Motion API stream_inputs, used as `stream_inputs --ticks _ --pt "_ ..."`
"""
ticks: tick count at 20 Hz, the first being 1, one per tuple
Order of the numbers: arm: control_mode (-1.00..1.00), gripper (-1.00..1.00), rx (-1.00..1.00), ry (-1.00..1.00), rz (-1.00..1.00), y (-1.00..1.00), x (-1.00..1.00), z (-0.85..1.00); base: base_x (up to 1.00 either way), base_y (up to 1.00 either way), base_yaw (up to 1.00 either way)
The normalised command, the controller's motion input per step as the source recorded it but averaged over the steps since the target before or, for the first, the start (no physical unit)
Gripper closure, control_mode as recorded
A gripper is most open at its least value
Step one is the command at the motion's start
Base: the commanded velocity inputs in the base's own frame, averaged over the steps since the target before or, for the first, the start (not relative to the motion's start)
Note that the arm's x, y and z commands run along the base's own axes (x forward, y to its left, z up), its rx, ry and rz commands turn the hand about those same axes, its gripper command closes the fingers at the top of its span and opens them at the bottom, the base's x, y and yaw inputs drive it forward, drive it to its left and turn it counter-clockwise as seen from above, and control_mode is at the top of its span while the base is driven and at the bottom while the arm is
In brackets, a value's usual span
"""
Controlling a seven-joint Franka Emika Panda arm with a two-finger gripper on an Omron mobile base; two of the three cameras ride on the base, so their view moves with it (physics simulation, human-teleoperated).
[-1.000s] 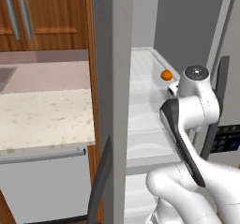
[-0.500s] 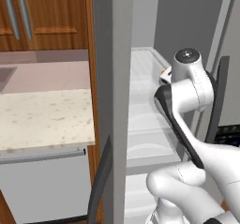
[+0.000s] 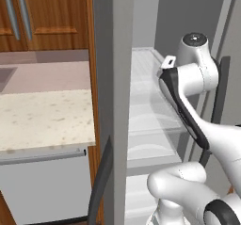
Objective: Retrieve the tangerine and mango from the fridge and place them into the bowl on the dining table.
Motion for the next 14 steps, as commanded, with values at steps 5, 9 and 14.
stream_inputs --ticks 5,9,14 --pt "-1.0 -1.0 0.0 -0.1 0.19 -0.05 0.45 0.0 0.0 0.0 0.0" --pt "-1.0 -1.0 -0.03 -0.03 0.15 0.0 0.33 0.04 0.0 0.0 0.0" --pt "-1.0 -1.0 -0.11 0.0 0.1 0.0 0.22 0.13 0.0 0.0 0.0"
